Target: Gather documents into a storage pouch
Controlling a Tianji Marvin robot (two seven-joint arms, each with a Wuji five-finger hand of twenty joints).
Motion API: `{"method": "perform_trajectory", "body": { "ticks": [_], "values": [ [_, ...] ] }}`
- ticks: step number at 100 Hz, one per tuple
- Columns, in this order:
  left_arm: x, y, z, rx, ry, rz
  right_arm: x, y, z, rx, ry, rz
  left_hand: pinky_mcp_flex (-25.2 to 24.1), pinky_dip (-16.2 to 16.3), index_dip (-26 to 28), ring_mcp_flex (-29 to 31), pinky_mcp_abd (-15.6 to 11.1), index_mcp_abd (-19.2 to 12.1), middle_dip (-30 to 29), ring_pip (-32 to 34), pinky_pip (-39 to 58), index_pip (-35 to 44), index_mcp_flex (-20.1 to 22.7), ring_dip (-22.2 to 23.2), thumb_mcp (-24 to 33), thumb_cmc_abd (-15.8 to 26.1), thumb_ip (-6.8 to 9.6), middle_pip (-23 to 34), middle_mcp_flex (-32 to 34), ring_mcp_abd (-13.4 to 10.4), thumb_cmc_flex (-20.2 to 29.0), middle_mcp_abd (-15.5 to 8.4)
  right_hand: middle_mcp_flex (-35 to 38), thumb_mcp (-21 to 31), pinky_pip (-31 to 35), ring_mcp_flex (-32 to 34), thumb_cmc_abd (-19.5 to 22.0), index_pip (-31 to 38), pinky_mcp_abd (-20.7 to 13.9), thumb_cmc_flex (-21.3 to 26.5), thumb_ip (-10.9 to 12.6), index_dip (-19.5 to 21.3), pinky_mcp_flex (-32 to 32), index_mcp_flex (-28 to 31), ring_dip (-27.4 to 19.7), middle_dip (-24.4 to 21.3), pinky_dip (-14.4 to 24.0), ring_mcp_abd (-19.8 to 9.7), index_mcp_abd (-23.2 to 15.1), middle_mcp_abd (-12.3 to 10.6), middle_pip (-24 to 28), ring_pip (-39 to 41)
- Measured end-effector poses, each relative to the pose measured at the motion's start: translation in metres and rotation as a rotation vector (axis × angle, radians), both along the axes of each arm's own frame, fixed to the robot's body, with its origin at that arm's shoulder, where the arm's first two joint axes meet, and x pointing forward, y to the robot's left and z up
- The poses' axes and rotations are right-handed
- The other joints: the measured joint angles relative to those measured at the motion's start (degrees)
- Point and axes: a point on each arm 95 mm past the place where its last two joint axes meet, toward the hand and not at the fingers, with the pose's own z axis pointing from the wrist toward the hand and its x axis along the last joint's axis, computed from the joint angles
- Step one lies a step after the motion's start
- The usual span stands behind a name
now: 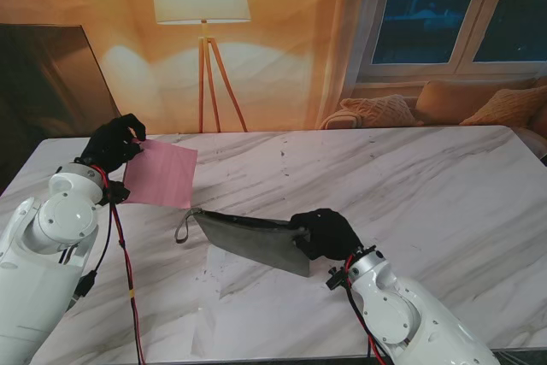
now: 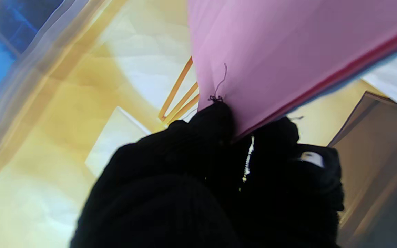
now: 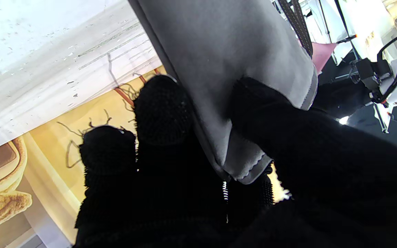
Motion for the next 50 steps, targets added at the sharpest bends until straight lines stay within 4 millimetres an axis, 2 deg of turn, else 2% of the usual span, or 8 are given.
{"method": "perform_trajectory", "body": {
  "ticks": [30, 50],
  "values": [
    [-0.005, -0.004, 0.029, -0.016, -0.092, -0.04, -0.002, 0.004, 0.0, -0.003, 0.036, 0.032, -0.6, 0.0, 0.0, 0.0, 0.0, 0.0, 0.2, 0.0, 0.0, 0.0, 0.0, 0.4, 0.0, 0.0, 0.0, 0.0, 0.0, -0.1, 0.0, 0.0, 0.0, -0.6, 0.0, 0.0, 0.1, -1.4, 0.0, 1.0, -0.1, 3.5, -0.2, 0.0, 0.0, 0.5, 0.0, 0.0, 0.5, 0.0, -0.1, 0.0],
    [-0.011, -0.015, 0.05, -0.071, -0.145, -0.087, 0.002, 0.004, 0.004, -0.006, 0.053, 0.048, -0.7, 0.0, 0.0, 0.0, -0.5, -0.1, 0.4, 0.0, -0.1, 0.0, 0.0, 0.5, 0.0, 0.0, 0.0, 0.0, 0.0, -0.4, 0.0, 0.0, 0.0, -0.6, 0.0, 0.0, 0.1, -3.4, 0.0, 1.1, -0.1, 5.7, -0.3, 0.8, 0.6, 1.3, 0.0, 0.0, 0.7, 0.0, -0.2, 0.0]
  ]
}}
